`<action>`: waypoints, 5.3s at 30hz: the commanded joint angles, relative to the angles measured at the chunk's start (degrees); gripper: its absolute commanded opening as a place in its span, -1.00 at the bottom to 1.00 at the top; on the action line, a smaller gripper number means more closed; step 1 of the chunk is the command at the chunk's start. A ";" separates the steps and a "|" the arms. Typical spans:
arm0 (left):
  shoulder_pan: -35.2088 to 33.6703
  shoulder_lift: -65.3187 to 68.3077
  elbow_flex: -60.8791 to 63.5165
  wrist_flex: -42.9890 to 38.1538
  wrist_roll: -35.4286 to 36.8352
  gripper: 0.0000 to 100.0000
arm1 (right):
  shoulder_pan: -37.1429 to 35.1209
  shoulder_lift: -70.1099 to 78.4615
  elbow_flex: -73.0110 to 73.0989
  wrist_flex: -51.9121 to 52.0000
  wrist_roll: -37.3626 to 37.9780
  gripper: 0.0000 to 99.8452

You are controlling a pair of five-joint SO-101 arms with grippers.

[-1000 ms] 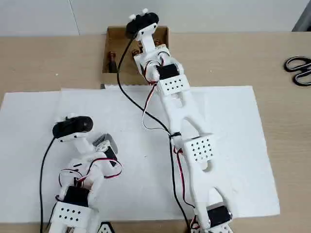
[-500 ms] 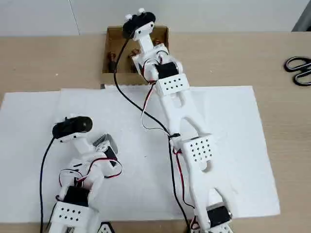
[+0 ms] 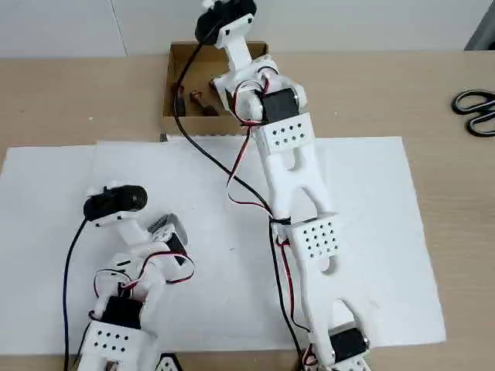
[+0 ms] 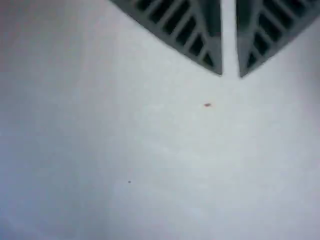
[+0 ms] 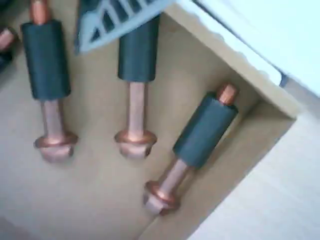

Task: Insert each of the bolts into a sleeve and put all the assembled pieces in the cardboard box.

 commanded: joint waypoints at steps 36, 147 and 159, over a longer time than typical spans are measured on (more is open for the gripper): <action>-2.55 -0.44 1.63 -7.38 -1.58 -0.99 | 0.04 -60.70 61.54 21.49 -18.90 -0.99; -4.13 -0.44 0.22 -7.30 -18.46 -0.99 | 16.13 -166.02 190.07 -22.55 -13.63 -0.99; -4.13 -0.53 0.22 -7.30 -18.46 -0.99 | 16.13 -166.02 190.07 -22.55 -13.63 -0.99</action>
